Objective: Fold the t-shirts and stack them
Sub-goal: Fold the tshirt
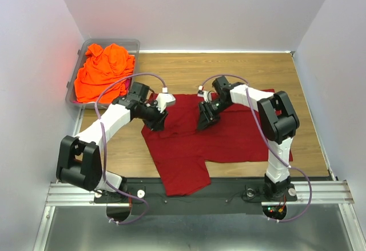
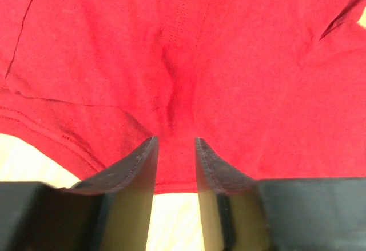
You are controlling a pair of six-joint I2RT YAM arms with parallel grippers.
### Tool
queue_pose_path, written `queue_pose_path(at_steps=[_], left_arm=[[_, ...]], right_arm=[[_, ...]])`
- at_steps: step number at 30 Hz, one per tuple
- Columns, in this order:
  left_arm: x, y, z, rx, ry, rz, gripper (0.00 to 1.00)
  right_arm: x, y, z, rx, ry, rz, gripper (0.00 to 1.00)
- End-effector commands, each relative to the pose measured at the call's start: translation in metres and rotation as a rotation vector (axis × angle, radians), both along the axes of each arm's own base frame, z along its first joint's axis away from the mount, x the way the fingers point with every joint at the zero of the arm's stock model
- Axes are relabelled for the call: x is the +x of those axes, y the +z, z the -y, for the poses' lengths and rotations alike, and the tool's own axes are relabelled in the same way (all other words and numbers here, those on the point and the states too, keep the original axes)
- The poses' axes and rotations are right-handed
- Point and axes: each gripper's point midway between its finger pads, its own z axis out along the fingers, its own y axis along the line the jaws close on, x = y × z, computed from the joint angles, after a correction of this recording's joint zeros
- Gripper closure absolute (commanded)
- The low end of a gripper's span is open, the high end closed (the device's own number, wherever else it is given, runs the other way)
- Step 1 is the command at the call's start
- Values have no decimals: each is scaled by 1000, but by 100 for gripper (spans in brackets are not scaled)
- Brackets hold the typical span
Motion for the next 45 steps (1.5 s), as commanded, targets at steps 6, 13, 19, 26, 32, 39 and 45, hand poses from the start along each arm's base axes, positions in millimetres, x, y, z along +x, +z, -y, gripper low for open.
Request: queue_pose_path(at_steps=[6,13,19,26,32,39,45], left_arm=[[69,52,-1,-85,101,103,50],[139,35,7,-116,297,106,52],[165,-17,-6,-27,404,44,56],[193,-67,-40,80,523,-46,59],[238,-71,-51,92,559,-33,62],[279,-33,-44,50,528,62,57],[261,60,-28,-69,410,195,45]], right_arm=[[99,76,105,-64,-177,338,46],[156,55,207,-272,-330,433,58],[179,20,279,-444,-433,438,61],[181,-37,311,-577,-460,388,62],[223,-44,324,-612,-512,438,62],[253,5,307,-482,-532,541,44],[215,79,293,-424,-459,658,23]])
